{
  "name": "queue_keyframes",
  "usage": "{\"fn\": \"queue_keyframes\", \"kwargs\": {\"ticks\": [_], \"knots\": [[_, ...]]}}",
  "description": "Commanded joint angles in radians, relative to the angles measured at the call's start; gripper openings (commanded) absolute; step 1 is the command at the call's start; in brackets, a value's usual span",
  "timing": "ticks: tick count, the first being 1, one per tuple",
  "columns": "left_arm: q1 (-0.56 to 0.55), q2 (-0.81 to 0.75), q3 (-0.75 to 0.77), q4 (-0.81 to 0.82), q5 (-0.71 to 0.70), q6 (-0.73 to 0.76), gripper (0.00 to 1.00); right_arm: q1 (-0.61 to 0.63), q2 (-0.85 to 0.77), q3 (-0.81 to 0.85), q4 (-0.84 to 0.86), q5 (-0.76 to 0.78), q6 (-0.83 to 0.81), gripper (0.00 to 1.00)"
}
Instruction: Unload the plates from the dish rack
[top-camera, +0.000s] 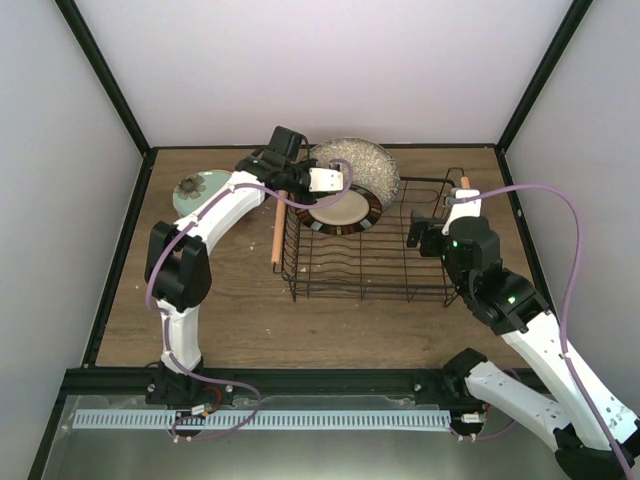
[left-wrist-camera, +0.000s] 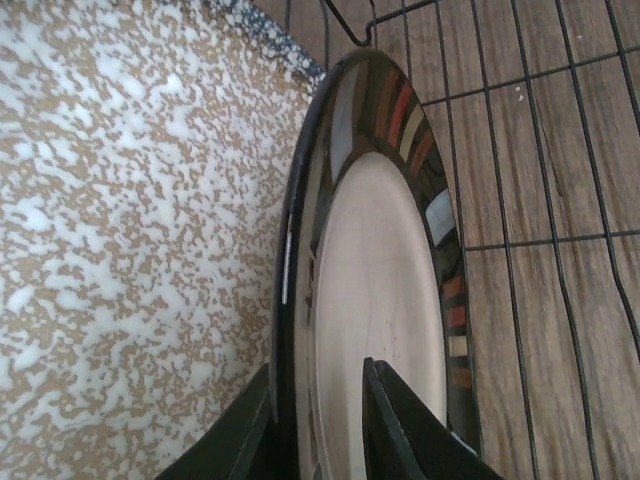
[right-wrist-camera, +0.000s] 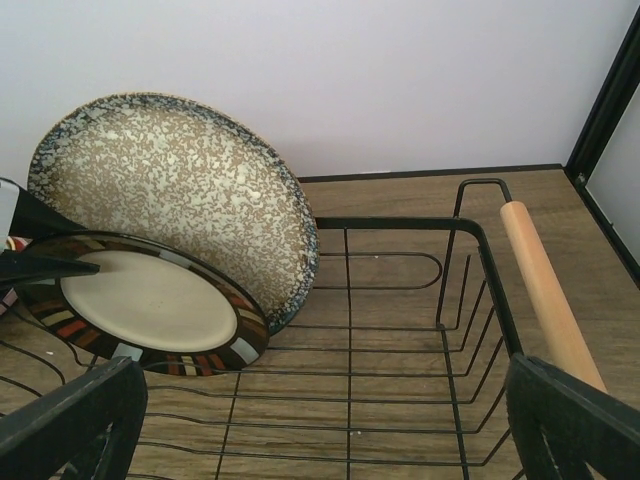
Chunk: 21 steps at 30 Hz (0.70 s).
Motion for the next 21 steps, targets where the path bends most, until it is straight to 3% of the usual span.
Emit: {"fn": "queue_keyframes", "kwargs": {"ticks": [1,10,21], "knots": [[-0.006,0.010,0.029,-0.024,0.010,0.005,0.19,-0.008,-0.018,0.043,-0.017,0.030,0.022,1.00],[-0.013,-0.005,0.049,0.019,-0.023,-0.037,0.05,-0.007,-0.021,0.037,-0.024,0.023,0.044,1.00],[-0.019,-0.065,0.052,0.148,-0.060,-0.089,0.04,-0.007,-0.029,0.029,-0.024,0.015,0.062,1.00]]}}
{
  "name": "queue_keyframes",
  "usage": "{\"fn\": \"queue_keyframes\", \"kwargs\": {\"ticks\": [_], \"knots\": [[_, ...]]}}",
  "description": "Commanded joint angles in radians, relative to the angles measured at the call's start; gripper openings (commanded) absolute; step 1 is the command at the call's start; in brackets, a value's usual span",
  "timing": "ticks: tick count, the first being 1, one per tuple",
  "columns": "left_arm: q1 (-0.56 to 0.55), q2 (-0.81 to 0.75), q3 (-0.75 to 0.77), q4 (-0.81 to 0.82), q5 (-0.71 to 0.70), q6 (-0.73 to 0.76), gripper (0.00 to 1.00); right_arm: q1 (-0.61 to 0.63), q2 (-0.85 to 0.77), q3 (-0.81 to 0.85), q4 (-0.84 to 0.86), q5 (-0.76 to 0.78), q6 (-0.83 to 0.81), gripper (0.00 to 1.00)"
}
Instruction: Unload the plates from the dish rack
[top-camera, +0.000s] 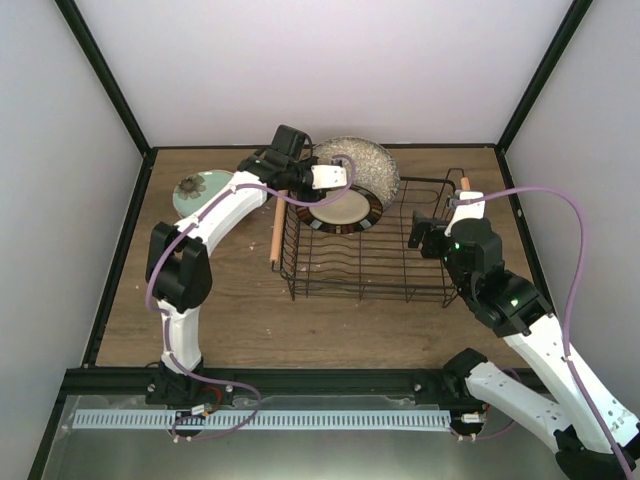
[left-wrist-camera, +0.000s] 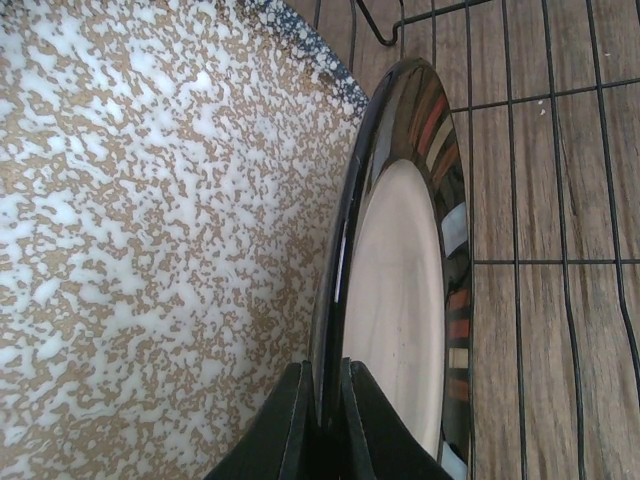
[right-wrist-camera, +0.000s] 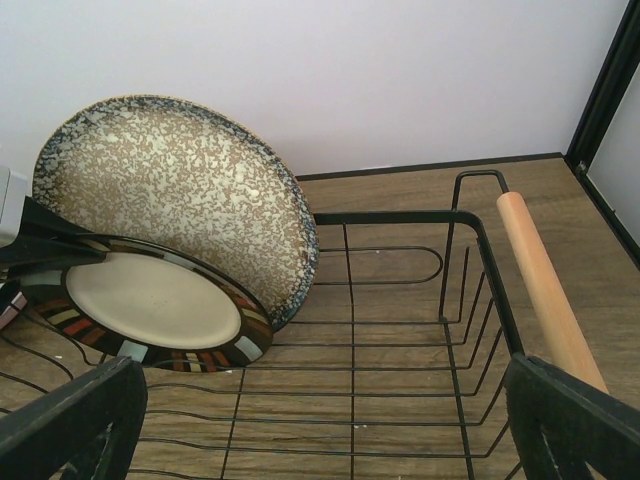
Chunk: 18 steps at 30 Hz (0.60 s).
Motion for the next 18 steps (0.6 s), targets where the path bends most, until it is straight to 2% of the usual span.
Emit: {"fn": "queue_keyframes", "kwargs": {"ticks": [1,18], "knots": [[-0.004,-0.070,0.036,0.147,-0.005,-0.014,0.04,-0.008,-0.011,0.028,-0.001,0.012,0.022,1.00],[-0.003,-0.211,-0.014,0.375,0.009,-0.101,0.04,-0.008,-0.007,0.023,0.007,-0.006,0.021,1.00]]}}
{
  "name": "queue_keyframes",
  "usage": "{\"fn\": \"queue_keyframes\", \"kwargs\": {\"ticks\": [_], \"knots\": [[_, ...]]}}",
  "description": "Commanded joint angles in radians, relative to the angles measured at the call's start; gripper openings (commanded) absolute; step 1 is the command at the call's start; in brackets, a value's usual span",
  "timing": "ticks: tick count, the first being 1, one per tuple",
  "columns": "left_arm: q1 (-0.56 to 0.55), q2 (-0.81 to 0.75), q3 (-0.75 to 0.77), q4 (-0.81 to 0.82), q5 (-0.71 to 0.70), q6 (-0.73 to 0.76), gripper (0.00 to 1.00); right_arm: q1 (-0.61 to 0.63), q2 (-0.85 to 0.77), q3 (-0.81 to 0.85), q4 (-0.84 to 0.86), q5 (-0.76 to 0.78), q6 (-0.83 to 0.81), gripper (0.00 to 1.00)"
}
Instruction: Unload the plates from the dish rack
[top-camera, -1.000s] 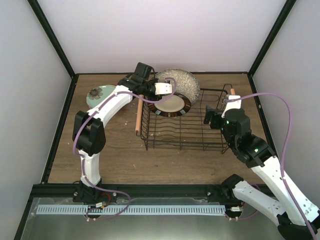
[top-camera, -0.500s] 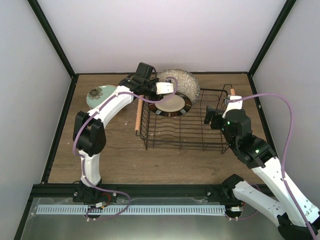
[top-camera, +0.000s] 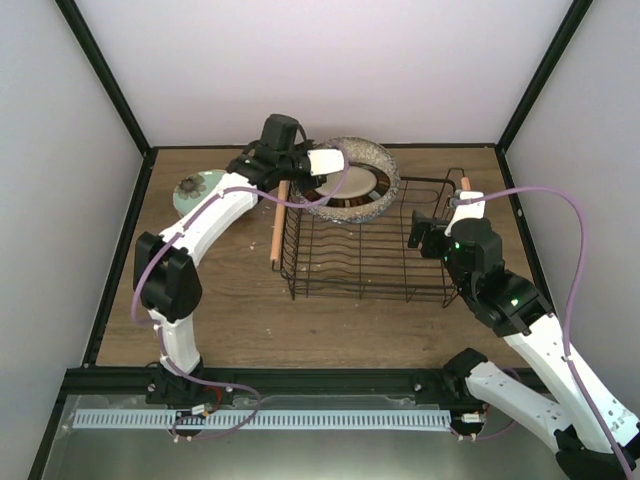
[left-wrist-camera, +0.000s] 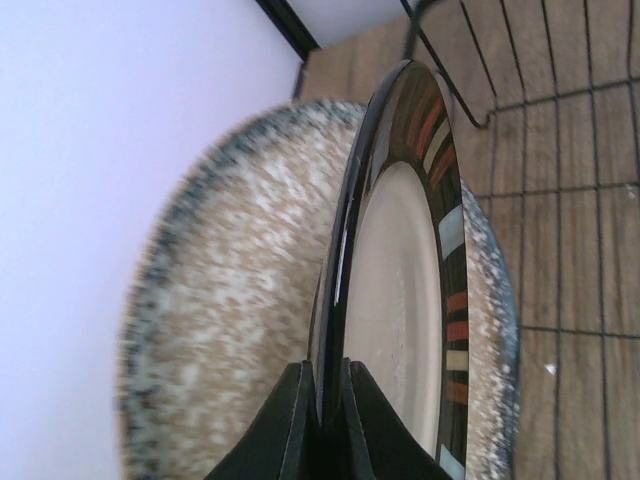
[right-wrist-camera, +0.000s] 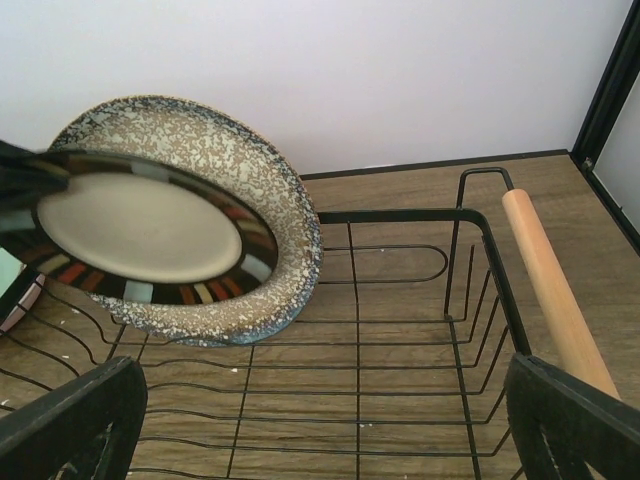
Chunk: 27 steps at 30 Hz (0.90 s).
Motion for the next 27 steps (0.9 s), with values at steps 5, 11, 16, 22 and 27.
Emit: {"fn": "queue_keyframes", "kwargs": {"ticks": [5,11,16,22,27], "knots": [[0.022,-0.249,-0.054,0.444,0.115,-0.155,0.04,-0.007,-0.002,0.018,0.013,-0.006,0.011,1.00],[0.060,-0.352,-0.082,0.676,0.114,-0.330,0.04,-0.007,-0.002,-0.004,0.031,-0.024,0.015,1.00],[0.203,-0.356,-0.071,0.888,-0.020,-0.603,0.04,-0.008,-0.001,-0.020,0.044,-0.036,0.025,1.00],[0.438,-0.299,-0.009,0.824,-0.165,-1.022,0.04,-0.007,-0.008,-0.038,0.052,-0.042,0.036,1.00],[0.618,-0.263,-0.028,0.668,-0.157,-1.363,0.04,-0.008,-0.004,-0.040,0.055,-0.048,0.033,1.00]]}}
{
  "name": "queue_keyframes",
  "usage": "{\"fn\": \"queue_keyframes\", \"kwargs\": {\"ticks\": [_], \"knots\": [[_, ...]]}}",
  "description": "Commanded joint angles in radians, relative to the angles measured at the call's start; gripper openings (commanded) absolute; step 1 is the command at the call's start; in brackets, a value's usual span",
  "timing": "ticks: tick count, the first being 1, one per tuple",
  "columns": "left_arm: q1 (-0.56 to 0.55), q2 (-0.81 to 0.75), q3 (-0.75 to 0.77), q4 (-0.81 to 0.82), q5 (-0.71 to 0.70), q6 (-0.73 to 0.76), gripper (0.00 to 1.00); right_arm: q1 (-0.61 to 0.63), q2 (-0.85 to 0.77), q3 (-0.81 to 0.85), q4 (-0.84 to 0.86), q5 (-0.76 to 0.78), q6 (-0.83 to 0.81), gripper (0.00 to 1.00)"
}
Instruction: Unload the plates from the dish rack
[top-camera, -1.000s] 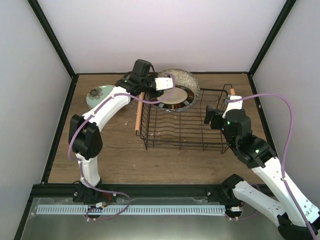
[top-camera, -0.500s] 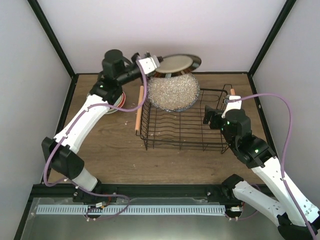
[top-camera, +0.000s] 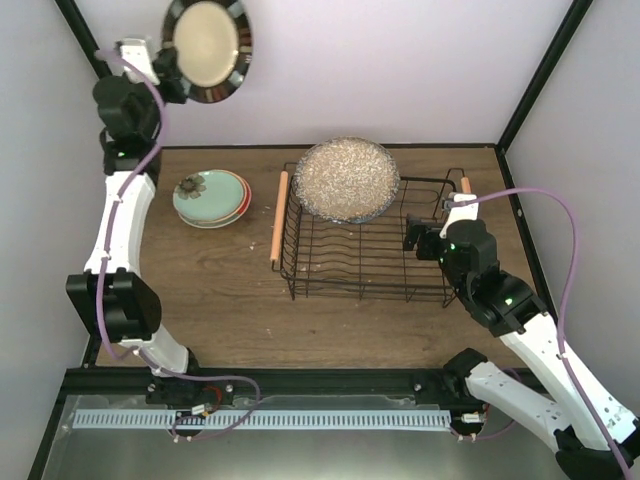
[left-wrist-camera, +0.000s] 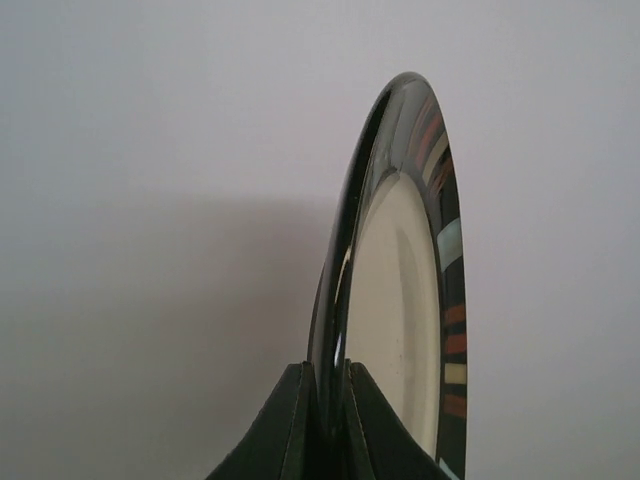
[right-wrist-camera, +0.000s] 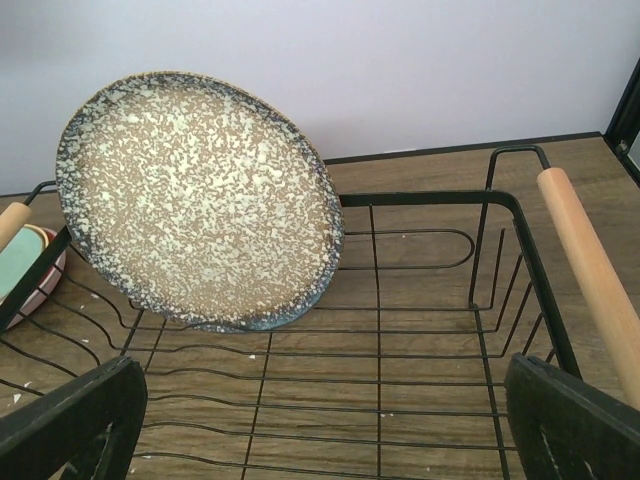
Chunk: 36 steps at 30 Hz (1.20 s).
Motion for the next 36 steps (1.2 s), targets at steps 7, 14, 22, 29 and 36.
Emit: {"fn": "queue_keyframes", "kwargs": {"ticks": [7,14,22,29,36], "knots": [[0.251,-0.015,-0.243,-0.094,0.072,-0.737,0.04,-0.007,0.008,0.004,0.033,-0.007,0.002,1.00],[0.285,0.010,-0.441,-0.128,0.154,-0.868,0.04,-0.008,0.031,0.019,0.042,-0.019,-0.016,1.00],[0.289,0.053,-0.541,-0.167,0.184,-0.891,0.04,-0.008,0.034,0.030,0.037,-0.018,-0.019,1.00],[0.288,0.064,-0.610,-0.170,0.171,-0.877,0.04,-0.008,0.028,0.026,0.031,-0.015,-0.016,1.00],[0.289,0.102,-0.611,-0.183,0.144,-0.864,0.04,-0.008,0.036,0.027,0.034,-0.016,-0.020,1.00]]}}
